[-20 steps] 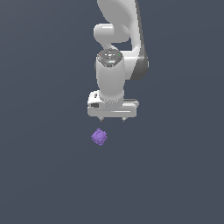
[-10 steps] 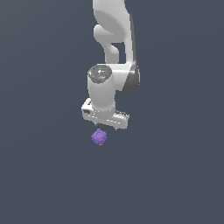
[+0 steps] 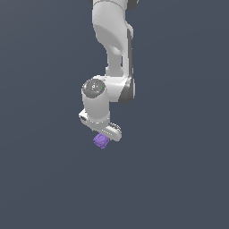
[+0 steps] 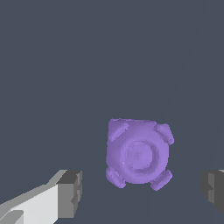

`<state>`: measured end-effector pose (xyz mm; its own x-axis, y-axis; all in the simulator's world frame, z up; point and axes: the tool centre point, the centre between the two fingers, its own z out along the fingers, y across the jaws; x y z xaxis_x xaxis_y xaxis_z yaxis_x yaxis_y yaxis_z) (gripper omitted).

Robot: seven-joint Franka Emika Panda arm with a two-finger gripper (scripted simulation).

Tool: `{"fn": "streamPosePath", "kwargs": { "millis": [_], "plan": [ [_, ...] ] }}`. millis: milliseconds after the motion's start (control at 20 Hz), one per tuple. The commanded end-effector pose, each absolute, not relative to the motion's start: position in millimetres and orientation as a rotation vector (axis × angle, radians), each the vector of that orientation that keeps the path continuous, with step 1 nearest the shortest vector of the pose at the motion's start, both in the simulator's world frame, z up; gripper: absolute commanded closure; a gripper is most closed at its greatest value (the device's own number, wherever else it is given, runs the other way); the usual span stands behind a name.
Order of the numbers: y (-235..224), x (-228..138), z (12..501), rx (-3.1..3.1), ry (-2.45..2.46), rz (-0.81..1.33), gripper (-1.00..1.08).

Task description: Pick up the object and move it to a goal position.

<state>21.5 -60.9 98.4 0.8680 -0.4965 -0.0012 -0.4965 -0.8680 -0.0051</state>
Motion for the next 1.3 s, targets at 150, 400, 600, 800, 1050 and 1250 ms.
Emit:
{"fn": "streamPosePath", "kwargs": {
  "millis": [150, 400, 600, 800, 1050, 1250],
  "plan": [
    [-68, 23, 90, -3.014, 0.885, 0.000, -0.92],
    [-68, 22, 88, -3.015, 0.883, 0.001, -0.92],
    [-68, 22, 76, -3.014, 0.885, 0.001, -0.92],
    [-69, 21, 54, -3.013, 0.889, 0.000, -0.92],
    [-68, 22, 40, -3.013, 0.891, 0.000, -0.92],
    [-69, 23, 39, -3.013, 0.891, 0.000, 1.08]
  ]
}}
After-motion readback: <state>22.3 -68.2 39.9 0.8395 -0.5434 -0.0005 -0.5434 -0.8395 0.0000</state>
